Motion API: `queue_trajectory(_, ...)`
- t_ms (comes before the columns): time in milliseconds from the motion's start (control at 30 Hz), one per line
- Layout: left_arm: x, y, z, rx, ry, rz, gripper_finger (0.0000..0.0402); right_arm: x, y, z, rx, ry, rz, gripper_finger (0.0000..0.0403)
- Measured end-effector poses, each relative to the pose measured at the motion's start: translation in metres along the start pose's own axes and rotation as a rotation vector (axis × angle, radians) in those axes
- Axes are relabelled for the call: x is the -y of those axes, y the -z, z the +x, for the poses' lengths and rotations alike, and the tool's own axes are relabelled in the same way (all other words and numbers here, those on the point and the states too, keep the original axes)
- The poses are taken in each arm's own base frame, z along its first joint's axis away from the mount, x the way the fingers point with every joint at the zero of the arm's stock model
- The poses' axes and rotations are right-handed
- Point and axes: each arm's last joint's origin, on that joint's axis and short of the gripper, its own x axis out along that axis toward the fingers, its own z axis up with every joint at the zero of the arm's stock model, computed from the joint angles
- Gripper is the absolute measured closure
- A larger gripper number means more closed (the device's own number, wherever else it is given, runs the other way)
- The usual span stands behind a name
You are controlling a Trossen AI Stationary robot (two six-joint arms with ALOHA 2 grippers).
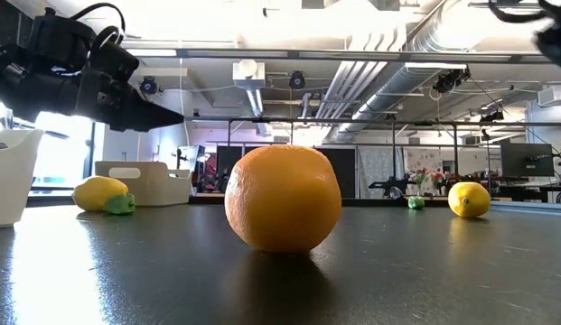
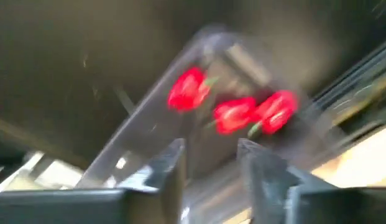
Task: Sort produce into baskets
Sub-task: Put the yellow lemon into the white bin
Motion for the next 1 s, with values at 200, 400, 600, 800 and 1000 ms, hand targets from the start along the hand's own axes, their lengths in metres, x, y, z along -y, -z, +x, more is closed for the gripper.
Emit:
queue_trajectory(200,-0.003,-0.01,0.008,-0.026,0.004,-0.007,0.0401,0.002,-0.023,-0.03,0.231,0.044,-0.188,0.039)
queue_trajectory(400,-0.007,-0.029,0.023,-0.174,0.027,0.0,0.0401,-0.003,-0.071,-0.033,0.462,-0.016,-0.406,0.0398)
queue_trajectory(600,-0.012,-0.053,0.029,-0.462,0.056,-0.047,0.0401,-0.004,-0.123,-0.028,0.714,-0.137,-0.641,0.0401)
queue_trajectory(800,-0.01,-0.076,0.022,-0.677,-0.002,-0.123,0.0401,0.001,-0.151,-0.034,0.934,-0.124,-0.832,0.0402)
queue_trajectory(1000,-0.002,-0.091,0.011,-0.842,-0.023,-0.175,0.0396,0.009,-0.17,-0.031,1.112,-0.123,-0.864,0.0402)
